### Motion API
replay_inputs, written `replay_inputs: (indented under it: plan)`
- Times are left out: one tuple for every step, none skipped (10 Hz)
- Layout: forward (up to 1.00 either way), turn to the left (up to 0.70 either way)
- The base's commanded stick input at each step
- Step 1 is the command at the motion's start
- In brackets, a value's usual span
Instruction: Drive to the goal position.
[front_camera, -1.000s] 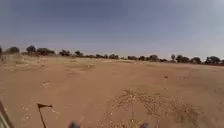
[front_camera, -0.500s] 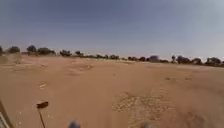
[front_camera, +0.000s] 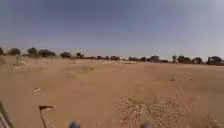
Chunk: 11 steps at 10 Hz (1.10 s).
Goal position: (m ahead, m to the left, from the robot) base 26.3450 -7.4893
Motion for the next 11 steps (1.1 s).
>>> replay_inputs:
  plan:
    - [0.5,0.0]
    - [0.5,0.0]
    - [0.5,0.0]
    - [0.5,0.0]
    - [0.5,0.0]
    - [0.5,0.0]
    - [0.5,0.0]
    - [0.5,0.0]
    - [0.5,0.0]
    - [0.5,0.0]
    - [0.5,0.0]
